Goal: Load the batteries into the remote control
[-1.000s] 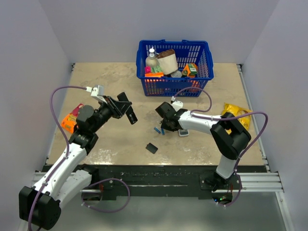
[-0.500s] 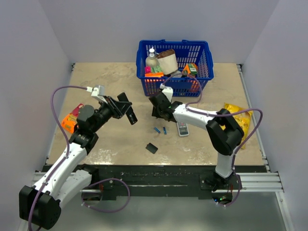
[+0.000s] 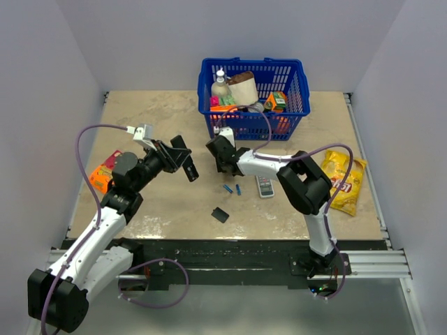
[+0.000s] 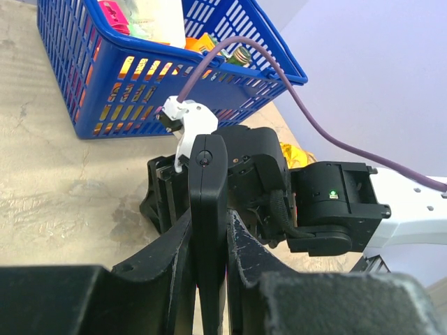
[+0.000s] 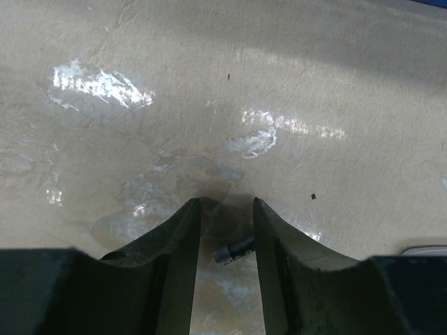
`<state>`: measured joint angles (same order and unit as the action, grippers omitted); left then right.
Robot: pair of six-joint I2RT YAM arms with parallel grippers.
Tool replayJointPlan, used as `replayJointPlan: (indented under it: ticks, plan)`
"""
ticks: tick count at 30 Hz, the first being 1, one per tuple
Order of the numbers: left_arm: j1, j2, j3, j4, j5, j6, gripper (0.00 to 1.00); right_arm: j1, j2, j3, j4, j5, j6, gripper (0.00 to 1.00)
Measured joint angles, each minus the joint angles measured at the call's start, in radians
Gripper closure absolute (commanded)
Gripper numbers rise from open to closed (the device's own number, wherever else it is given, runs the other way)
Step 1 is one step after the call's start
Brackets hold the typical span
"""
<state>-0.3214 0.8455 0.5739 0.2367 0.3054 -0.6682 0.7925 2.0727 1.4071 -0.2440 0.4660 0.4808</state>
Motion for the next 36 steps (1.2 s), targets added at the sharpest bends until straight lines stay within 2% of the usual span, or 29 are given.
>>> replayJointPlan:
  ticks: [8, 15, 23, 29, 36]
  plan:
    - [0.000, 0.009, 0.000, 0.000, 0.000, 0.000, 1.00, 0.009, -0.006, -0.013, 0.005, 0.014, -0.072, 0.61]
    - [0.000, 0.009, 0.001, -0.003, -0.003, 0.007, 1.00, 0.009, -0.118, -0.040, -0.029, 0.011, -0.043, 0.59]
    - [0.000, 0.012, 0.006, -0.016, -0.006, 0.008, 1.00, 0.009, -0.229, -0.049, -0.097, 0.011, 0.150, 0.59]
    - [0.000, 0.013, 0.006, -0.017, -0.006, 0.007, 1.00, 0.009, -0.230, -0.156, -0.169, 0.004, 0.318, 0.59]
    - [0.000, 0.013, 0.006, -0.018, -0.006, 0.007, 1.00, 0.006, -0.262, -0.212, -0.214, 0.015, 0.402, 0.58]
